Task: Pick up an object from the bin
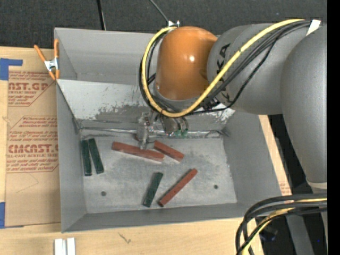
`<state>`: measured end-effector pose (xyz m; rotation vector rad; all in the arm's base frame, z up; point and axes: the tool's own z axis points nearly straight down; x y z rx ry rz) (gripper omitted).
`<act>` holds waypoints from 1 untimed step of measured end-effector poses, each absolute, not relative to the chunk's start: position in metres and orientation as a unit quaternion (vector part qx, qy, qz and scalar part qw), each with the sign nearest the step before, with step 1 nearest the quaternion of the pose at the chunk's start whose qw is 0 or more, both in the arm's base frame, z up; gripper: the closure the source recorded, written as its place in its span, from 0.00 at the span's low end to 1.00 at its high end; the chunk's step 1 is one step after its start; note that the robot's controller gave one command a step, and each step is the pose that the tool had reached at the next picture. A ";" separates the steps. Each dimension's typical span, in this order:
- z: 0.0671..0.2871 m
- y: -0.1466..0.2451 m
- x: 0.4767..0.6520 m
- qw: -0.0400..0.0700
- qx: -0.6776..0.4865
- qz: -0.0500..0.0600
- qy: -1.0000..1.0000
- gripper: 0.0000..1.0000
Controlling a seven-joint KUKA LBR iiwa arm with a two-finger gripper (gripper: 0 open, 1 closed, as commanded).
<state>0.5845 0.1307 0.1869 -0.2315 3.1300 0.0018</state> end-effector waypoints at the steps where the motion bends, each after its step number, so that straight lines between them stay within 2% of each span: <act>1: 0.187 0.131 0.584 0.001 -0.074 0.001 0.997 1.00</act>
Offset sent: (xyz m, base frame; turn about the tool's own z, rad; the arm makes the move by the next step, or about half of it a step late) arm -0.0118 0.0311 -0.0482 0.3291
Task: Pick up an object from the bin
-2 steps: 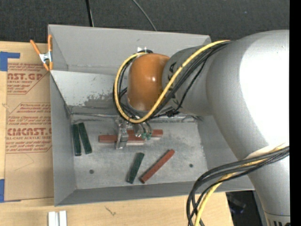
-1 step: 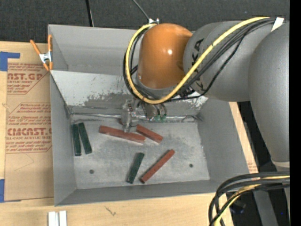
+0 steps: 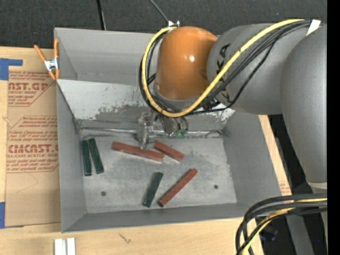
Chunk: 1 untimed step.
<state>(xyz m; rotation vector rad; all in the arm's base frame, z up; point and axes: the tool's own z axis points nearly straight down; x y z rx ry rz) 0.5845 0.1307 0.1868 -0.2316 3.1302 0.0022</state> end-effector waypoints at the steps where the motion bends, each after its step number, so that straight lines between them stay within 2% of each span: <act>1: 0.170 0.141 0.582 0.004 -0.005 0.001 1.000 1.00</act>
Offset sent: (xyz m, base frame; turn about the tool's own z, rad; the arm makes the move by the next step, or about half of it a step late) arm -0.0159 0.0528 -0.0355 0.0843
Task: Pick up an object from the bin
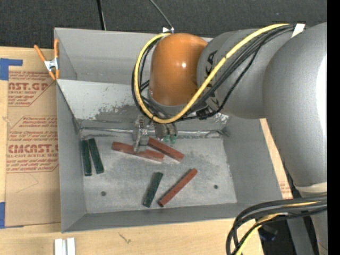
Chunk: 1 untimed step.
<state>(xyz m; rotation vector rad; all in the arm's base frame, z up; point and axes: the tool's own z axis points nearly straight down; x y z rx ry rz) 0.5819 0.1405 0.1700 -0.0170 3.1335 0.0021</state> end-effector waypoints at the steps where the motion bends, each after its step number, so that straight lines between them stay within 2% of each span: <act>1: 0.152 0.163 0.573 -0.001 0.064 0.000 0.998 1.00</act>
Offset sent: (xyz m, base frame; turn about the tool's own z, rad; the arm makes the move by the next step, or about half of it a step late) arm -0.0054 0.0366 -0.0585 0.1017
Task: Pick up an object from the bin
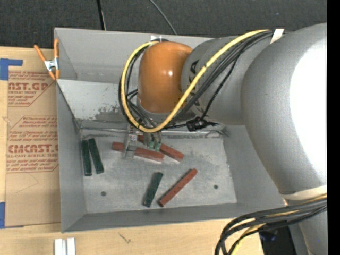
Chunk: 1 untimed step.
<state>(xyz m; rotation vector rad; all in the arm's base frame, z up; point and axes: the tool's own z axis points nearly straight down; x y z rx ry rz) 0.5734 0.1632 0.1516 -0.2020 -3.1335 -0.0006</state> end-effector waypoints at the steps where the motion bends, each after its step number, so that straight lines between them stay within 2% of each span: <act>1: 0.110 0.178 0.576 0.000 -0.045 0.000 -0.999 0.00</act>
Offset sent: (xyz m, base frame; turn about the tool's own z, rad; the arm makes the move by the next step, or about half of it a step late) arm 0.0000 0.0000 0.0000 0.0000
